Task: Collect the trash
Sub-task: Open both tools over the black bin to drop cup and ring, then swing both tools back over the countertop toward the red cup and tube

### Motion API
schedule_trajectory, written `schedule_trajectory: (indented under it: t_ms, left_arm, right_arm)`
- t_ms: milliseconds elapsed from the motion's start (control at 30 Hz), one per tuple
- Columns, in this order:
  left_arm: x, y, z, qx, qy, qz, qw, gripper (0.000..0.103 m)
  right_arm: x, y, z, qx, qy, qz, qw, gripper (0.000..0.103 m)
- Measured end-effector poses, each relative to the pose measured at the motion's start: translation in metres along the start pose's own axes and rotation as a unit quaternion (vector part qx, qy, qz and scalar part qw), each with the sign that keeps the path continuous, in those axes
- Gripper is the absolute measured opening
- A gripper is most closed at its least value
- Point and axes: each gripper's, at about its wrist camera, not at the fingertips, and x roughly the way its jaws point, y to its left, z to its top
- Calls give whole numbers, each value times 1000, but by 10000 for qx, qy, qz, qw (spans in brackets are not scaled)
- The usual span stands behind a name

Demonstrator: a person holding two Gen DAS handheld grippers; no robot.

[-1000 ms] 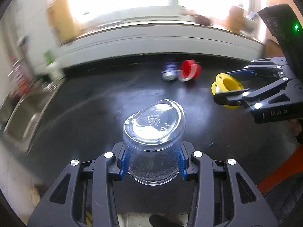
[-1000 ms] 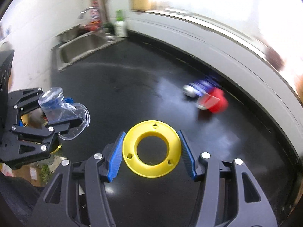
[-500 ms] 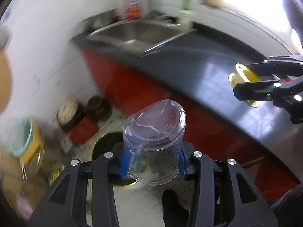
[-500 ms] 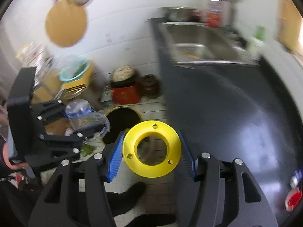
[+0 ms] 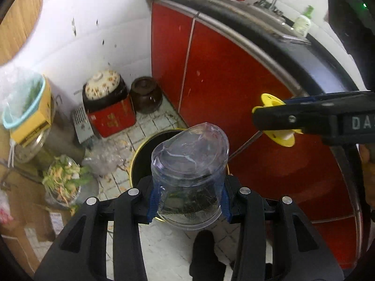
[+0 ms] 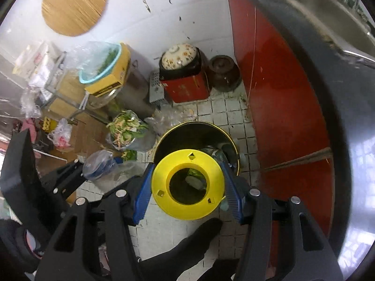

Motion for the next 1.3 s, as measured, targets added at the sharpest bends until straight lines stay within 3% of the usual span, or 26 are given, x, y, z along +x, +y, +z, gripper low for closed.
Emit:
schedule_trajectory:
  t_ms: [200,267,333,400,767,933,1033,1200,1300]
  left_arm:
    - [27,15,0,-96,161,-110,9998,43]
    - [29,16,3,-137,134,-185,9996,56]
    - [31,19,5,-216,109,-205,9995,75]
    - [31,21,7,-258,100,-242,9993,78]
    - [13,12,10,-1,94,-107,9999,88]
    - [-15,-9,19,450,-5,13,9990,95]
    - [-35,-33,31,728,-46,18,9973,96]
    - [-62,-95,51,1108,-28,-306,9934,96]
    - [-76,-155,61,1649,-47,-645,9842,96]
  right_arm:
    - [32,-1,12,72,263,12,9996,55]
    - [36,-2,15,136,307,63,9994,55]
    - [39,-2,17,157,301,84,9994,70]
    - [39,-4,19,203,265,48,9994,78]
    - [26,-7,17,207,216,125,9995,87]
    - [-27,-17,1,233,-145,39,9996,94]
    - [-81,-38,-19,458,-570,-245,9970,96]
    - [-183,-80,-74,705,-1264,-1072,9836,96]
    - [-244,-117,-127,1043,-1548,-1852,9648,96]
